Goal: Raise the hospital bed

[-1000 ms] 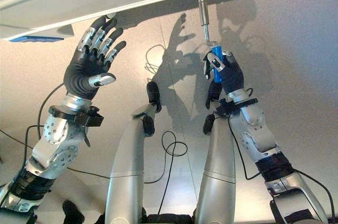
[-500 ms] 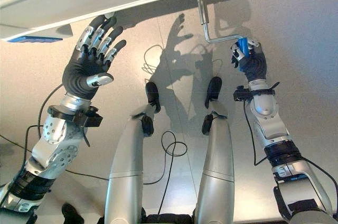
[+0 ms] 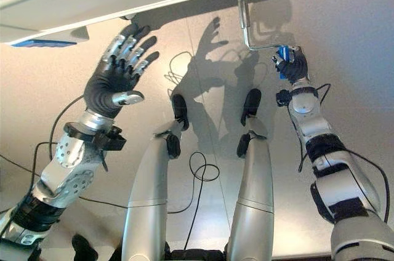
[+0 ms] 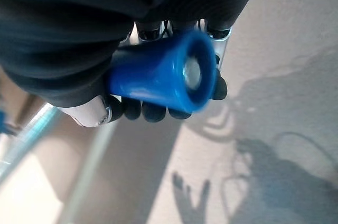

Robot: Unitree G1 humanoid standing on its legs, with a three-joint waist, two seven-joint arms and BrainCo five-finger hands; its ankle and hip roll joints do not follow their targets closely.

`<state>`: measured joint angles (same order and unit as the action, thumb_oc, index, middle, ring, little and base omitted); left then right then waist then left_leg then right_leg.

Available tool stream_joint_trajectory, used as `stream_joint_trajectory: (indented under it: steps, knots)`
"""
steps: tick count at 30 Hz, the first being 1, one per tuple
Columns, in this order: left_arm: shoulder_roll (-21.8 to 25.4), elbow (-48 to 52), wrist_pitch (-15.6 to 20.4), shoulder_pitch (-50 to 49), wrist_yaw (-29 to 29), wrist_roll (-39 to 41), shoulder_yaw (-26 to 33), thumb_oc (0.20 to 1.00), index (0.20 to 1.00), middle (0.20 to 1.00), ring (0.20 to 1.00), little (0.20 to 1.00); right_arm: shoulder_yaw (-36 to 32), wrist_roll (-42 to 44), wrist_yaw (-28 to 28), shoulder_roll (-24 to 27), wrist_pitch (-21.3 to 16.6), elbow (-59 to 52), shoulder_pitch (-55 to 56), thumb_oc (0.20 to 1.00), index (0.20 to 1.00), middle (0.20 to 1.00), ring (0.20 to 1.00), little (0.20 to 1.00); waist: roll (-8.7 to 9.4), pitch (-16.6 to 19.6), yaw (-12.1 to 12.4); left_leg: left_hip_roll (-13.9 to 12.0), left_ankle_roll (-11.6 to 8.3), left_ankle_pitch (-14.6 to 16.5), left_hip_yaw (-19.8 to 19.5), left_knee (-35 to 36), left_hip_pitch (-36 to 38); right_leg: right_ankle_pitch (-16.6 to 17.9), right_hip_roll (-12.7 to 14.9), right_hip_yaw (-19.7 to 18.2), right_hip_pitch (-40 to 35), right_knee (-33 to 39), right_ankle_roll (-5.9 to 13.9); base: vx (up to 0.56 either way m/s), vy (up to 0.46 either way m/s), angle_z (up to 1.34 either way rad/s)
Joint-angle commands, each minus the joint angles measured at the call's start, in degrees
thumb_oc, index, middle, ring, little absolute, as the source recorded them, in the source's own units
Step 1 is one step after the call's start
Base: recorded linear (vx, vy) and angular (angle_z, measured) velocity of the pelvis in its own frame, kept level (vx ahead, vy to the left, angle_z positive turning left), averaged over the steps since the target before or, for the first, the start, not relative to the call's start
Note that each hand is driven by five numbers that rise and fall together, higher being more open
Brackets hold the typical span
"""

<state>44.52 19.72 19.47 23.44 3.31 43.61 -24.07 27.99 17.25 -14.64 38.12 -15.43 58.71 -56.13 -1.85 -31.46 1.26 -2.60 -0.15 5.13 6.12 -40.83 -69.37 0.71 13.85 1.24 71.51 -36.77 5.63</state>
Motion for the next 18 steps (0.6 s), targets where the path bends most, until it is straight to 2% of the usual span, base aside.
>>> stream_joint_trajectory:
  steps: [1, 4, 6, 10, 15, 18]
  knots:
    - [-2.22, 7.01, 2.78, -1.26, -0.66, -0.23, 0.85, 1.000, 1.000, 1.000, 1.000, 1.000, -1.87, 0.07, -1.38, 5.38, 4.93, 8.43, -2.37, 0.200, 0.200, 0.200, 0.200, 0.200, -3.17, 1.66, 1.04, 0.61, -3.60, -5.71, -2.73, 6.58, 0.14, -0.27, -1.60, 2.09, -0.07, -4.66, 1.45, 0.01, 0.013, 0.03]
    - [-3.10, 6.28, 2.66, 0.75, -0.39, -0.51, -1.06, 1.000, 1.000, 1.000, 1.000, 1.000, 2.15, -4.35, 0.62, 2.29, 7.08, 15.09, -3.62, 0.200, 0.200, 0.200, 0.200, 0.200, -4.23, 1.66, 1.90, 0.96, -3.47, -5.70, -2.94, 5.43, -0.58, -0.31, -1.26, 2.21, 0.52, -5.73, 1.48, 0.00, 0.000, 0.00]
    - [-3.52, 5.92, 2.56, 1.24, -0.34, -0.58, -1.31, 1.000, 1.000, 1.000, 1.000, 1.000, 2.58, -4.98, 1.43, 1.36, 7.58, 16.39, -3.55, 0.200, 0.200, 0.200, 0.200, 0.200, -4.51, 1.66, 2.17, 0.99, -3.42, -5.71, -2.95, 5.28, -0.70, -0.32, -1.25, 2.19, 0.62, -5.98, 1.46, 0.00, 0.004, 0.04]
    - [-6.48, 5.03, 2.07, 2.90, -0.05, -0.95, -2.50, 1.000, 1.000, 1.000, 1.000, 1.000, 2.97, -8.32, 3.23, -3.91, 9.86, 21.51, -2.37, 0.200, 0.200, 0.200, 0.200, 0.200, -6.01, 1.66, 3.27, 1.74, -3.21, -5.75, -3.04, 3.58, -1.58, -0.40, -0.96, 2.26, 1.21, -7.45, 1.46, 0.01, 0.012, 0.03]
    - [-8.28, 4.82, 1.64, 2.83, 0.35, -1.33, -2.17, 1.000, 1.000, 1.000, 1.000, 1.000, 2.96, -9.27, 3.78, -7.63, 10.31, 20.50, -0.97, 0.200, 0.200, 0.200, 0.200, 0.200, -6.48, 1.66, 3.64, 1.85, -3.22, -5.75, -3.00, 3.04, -1.74, -0.27, -0.81, 2.15, 1.36, -7.83, 1.48, 0.00, 0.021, 0.04]
    - [-9.47, 4.49, 1.28, 2.56, 1.05, -1.45, -1.58, 1.000, 1.000, 1.000, 1.000, 1.000, 3.91, -8.86, 4.40, -11.89, 9.94, 17.92, -0.60, 0.200, 0.200, 0.200, 0.200, 0.200, -6.47, 1.66, 3.69, 1.94, -3.27, -5.88, -2.71, 2.73, -1.95, -0.09, -0.79, 2.01, 1.61, -8.13, 1.51, 0.00, 0.000, 0.00]
